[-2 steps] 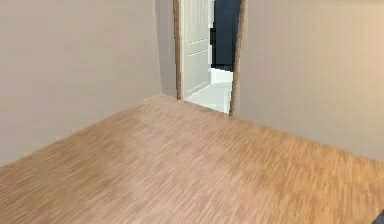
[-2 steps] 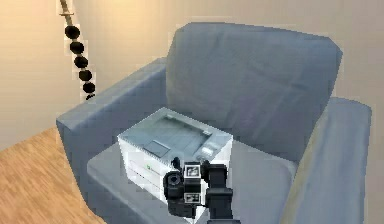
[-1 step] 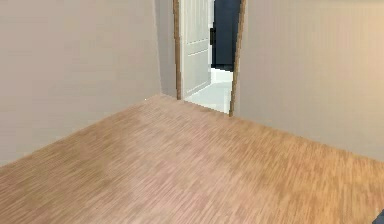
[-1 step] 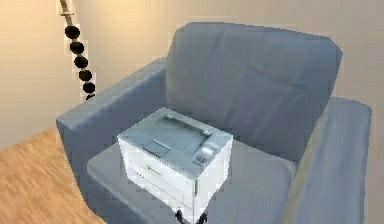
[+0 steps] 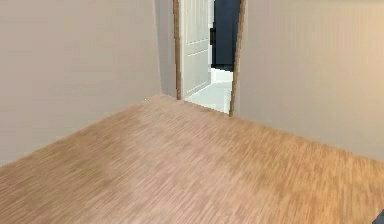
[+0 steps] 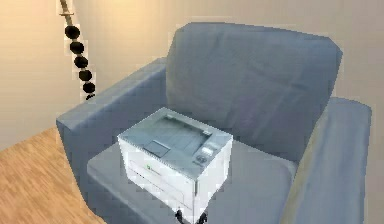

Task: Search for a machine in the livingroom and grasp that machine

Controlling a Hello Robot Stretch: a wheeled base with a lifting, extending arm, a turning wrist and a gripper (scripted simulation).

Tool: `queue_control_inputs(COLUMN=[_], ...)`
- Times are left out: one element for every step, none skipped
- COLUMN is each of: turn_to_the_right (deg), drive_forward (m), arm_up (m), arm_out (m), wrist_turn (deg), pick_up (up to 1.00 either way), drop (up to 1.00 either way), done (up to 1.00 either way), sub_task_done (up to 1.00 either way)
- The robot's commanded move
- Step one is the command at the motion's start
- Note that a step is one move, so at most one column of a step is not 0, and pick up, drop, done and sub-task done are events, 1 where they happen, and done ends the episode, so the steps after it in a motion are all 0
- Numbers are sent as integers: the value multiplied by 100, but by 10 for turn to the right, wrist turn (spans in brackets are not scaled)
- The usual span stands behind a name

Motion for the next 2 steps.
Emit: queue_control_inputs(turn_to_the_right=[0, 0], drive_forward=[0, 0], arm_up=[10, 0], arm_out=[0, 0], wrist_turn=[0, 0], pick_up=[0, 0], drop=[0, 0], done=[0, 100], sub_task_done=[0, 0])
